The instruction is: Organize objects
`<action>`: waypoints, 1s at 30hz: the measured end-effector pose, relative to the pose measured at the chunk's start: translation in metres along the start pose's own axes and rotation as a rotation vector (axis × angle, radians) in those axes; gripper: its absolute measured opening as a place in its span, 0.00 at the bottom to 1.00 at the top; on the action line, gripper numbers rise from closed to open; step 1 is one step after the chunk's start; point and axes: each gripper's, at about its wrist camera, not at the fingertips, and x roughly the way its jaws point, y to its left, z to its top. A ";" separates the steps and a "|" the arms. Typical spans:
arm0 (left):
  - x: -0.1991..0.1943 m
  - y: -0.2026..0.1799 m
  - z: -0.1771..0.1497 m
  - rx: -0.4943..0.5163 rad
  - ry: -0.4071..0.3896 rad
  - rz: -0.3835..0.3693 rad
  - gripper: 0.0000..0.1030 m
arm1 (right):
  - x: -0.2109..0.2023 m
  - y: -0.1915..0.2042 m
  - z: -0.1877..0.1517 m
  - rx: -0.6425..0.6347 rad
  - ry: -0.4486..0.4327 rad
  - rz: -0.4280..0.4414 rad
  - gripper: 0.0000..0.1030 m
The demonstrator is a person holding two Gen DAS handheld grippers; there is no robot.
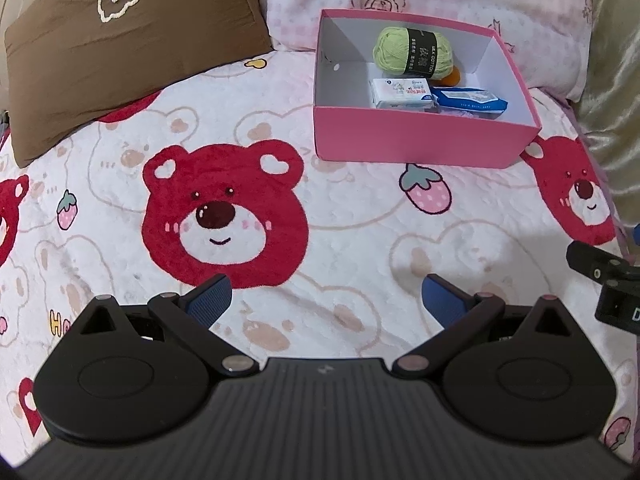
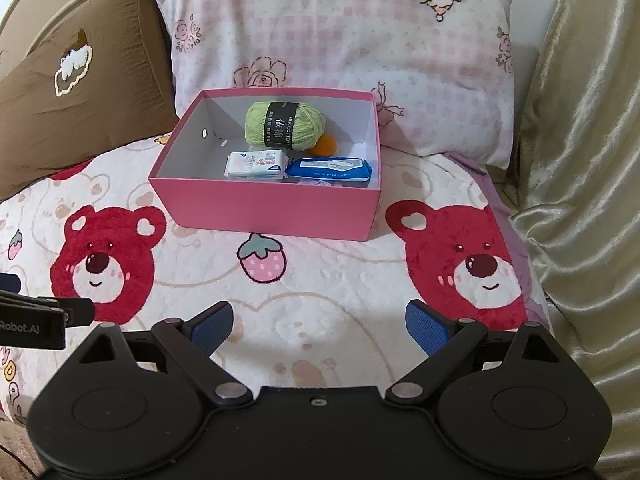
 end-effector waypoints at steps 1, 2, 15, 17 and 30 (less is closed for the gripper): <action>-0.001 0.000 -0.001 -0.001 -0.003 0.001 1.00 | -0.001 0.000 0.000 0.000 -0.001 -0.002 0.93; -0.002 0.000 -0.001 -0.002 -0.006 0.002 1.00 | -0.001 0.000 0.000 0.002 -0.001 -0.003 0.93; -0.012 -0.004 -0.001 0.029 -0.023 0.027 1.00 | -0.005 0.000 -0.001 0.010 -0.012 -0.016 0.93; -0.013 -0.004 -0.001 0.028 -0.023 0.032 1.00 | -0.007 -0.002 -0.001 0.014 -0.025 -0.019 0.93; -0.010 -0.001 -0.001 0.020 -0.019 0.026 1.00 | -0.009 -0.003 -0.001 0.019 -0.027 -0.022 0.93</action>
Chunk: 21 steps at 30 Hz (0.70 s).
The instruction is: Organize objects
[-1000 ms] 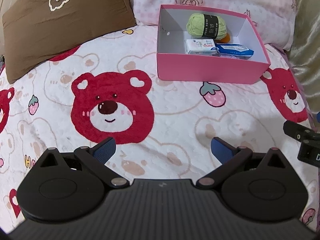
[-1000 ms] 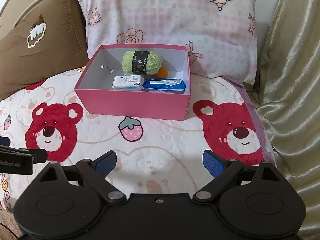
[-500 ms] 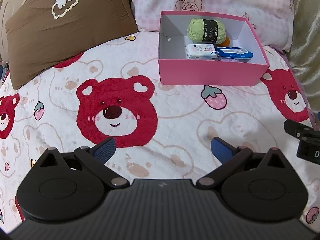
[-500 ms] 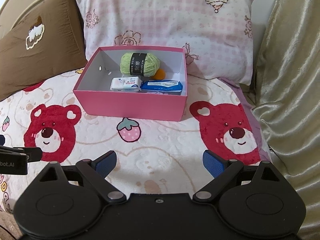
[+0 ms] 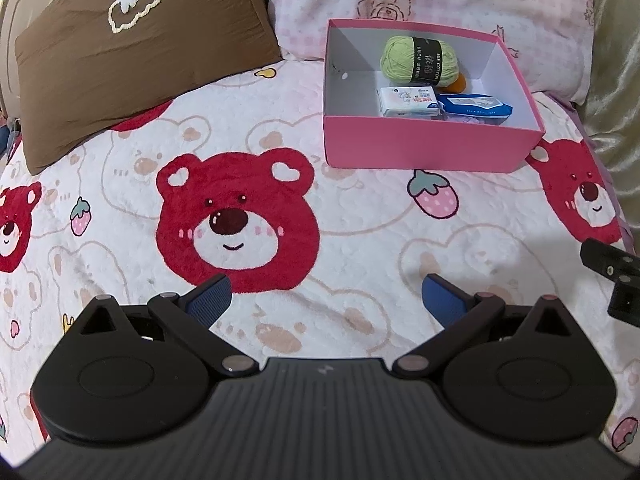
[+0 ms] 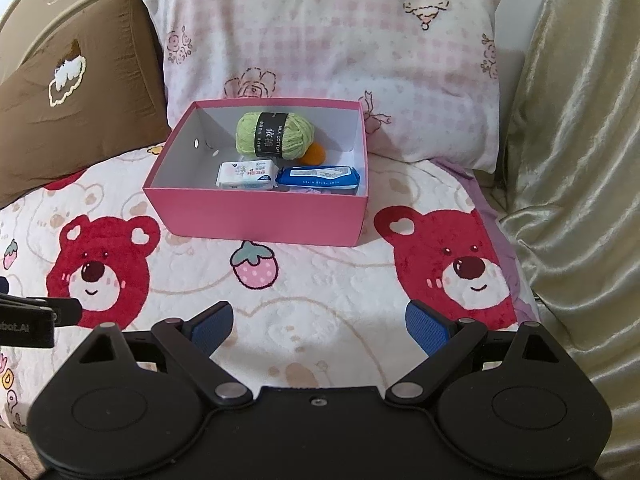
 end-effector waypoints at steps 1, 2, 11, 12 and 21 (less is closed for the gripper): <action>0.000 0.000 0.000 -0.003 -0.002 -0.003 1.00 | -0.001 0.001 0.000 0.000 -0.002 0.000 0.93; 0.000 0.001 0.000 -0.004 -0.003 -0.006 1.00 | -0.002 0.001 0.000 0.000 -0.004 0.000 0.93; 0.001 0.002 0.001 -0.004 0.003 -0.004 1.00 | -0.004 0.002 0.000 0.024 -0.015 0.002 0.93; 0.001 0.002 0.001 -0.005 0.005 -0.008 1.00 | -0.003 0.001 0.000 0.026 -0.014 0.003 0.93; 0.000 -0.004 0.001 0.020 0.005 -0.004 1.00 | -0.003 0.001 -0.001 0.033 -0.007 0.001 0.93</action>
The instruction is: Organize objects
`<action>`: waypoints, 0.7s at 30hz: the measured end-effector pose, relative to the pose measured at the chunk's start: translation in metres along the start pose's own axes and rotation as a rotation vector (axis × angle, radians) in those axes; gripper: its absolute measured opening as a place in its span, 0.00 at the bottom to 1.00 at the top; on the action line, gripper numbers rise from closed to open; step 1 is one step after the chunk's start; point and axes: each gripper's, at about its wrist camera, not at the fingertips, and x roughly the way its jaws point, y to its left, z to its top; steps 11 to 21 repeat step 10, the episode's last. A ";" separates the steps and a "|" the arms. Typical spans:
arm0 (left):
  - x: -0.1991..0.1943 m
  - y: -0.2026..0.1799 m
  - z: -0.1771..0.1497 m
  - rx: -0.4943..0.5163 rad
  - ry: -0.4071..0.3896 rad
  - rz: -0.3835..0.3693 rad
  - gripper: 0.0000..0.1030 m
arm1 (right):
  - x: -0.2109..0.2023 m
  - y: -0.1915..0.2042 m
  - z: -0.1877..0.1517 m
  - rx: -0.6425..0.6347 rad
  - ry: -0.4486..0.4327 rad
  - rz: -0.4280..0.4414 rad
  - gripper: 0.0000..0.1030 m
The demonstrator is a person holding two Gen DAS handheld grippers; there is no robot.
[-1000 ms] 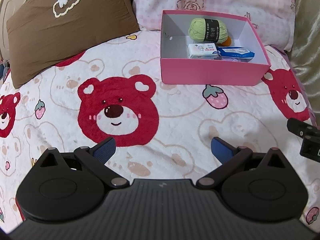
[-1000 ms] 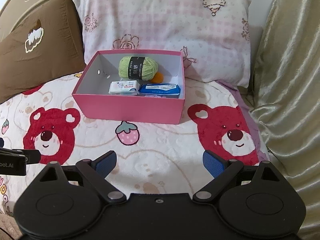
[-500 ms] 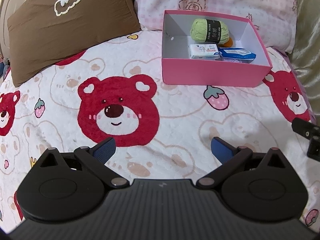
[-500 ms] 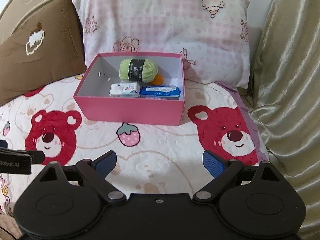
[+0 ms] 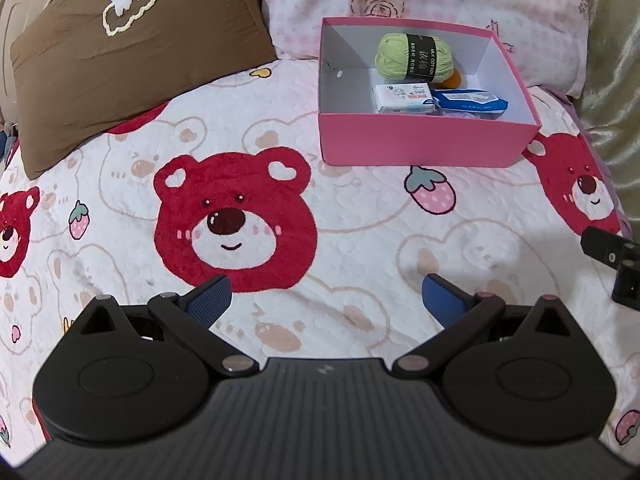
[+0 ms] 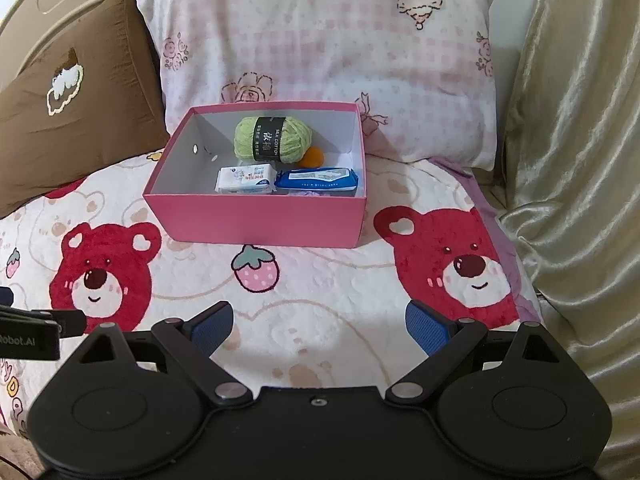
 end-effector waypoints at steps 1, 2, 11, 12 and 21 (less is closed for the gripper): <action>-0.001 -0.001 0.000 -0.001 0.000 -0.002 1.00 | 0.000 0.000 0.000 -0.001 -0.001 0.000 0.93; -0.001 -0.001 0.000 -0.002 0.001 -0.003 1.00 | -0.001 0.000 0.000 -0.002 -0.002 0.000 0.93; -0.003 -0.001 -0.002 -0.003 0.005 -0.005 1.00 | -0.003 0.003 0.000 -0.018 -0.005 0.000 0.93; -0.003 -0.001 -0.002 -0.003 0.005 -0.005 1.00 | -0.003 0.003 0.000 -0.018 -0.005 0.000 0.93; -0.003 -0.001 -0.002 -0.003 0.005 -0.005 1.00 | -0.003 0.003 0.000 -0.018 -0.005 0.000 0.93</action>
